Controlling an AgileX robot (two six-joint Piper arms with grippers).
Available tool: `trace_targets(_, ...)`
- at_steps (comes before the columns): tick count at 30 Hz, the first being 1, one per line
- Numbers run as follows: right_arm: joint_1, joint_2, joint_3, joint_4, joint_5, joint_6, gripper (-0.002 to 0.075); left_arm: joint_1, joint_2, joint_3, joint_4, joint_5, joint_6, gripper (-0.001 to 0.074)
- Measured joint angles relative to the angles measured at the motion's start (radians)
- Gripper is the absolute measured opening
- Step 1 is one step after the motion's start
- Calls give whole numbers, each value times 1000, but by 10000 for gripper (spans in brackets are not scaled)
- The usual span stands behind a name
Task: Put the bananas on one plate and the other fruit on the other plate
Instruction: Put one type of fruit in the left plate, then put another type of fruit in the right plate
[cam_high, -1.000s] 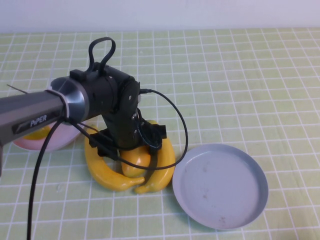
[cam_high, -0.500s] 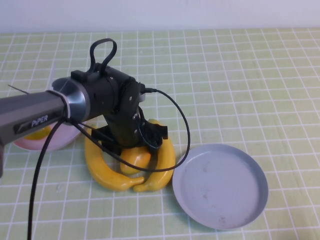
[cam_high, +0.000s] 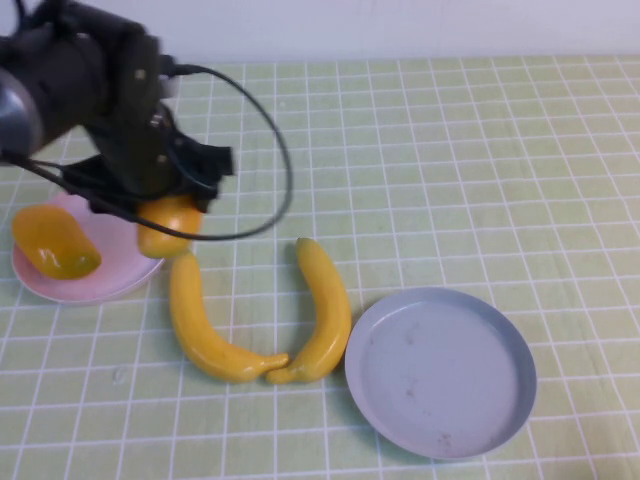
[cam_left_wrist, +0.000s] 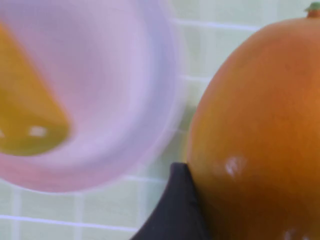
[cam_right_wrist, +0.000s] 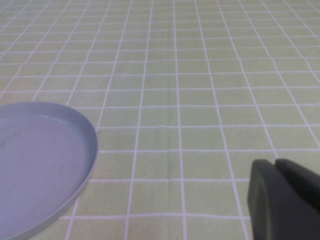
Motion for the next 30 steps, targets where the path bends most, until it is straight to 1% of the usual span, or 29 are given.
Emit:
trace_targets(4,0,0,0,0,0,0,-17,113,31,-1,7,-35,-15,548)
trace_targets(7,0,0,0,0,0,0,-17,149,73,-1,9,-65,-13,548)
trace_targets(10,0,0,0,0,0,0,-17,167,121,-1,9,-101,-8,548)
trace_targets(15,0,0,0,0,0,0,-17,179,181,-1,9,-112,19,548)
trace_targets(21,0,0,0,0,0,0,-17,181,193,-28,3,-104,144,552)
trace_targets(26,0,0,0,0,0,0,-17,181,193,-97,0,-67,153,651)
trace_targets(30,0,0,0,0,0,0,-17,181,193,-153,0,10,153,665)
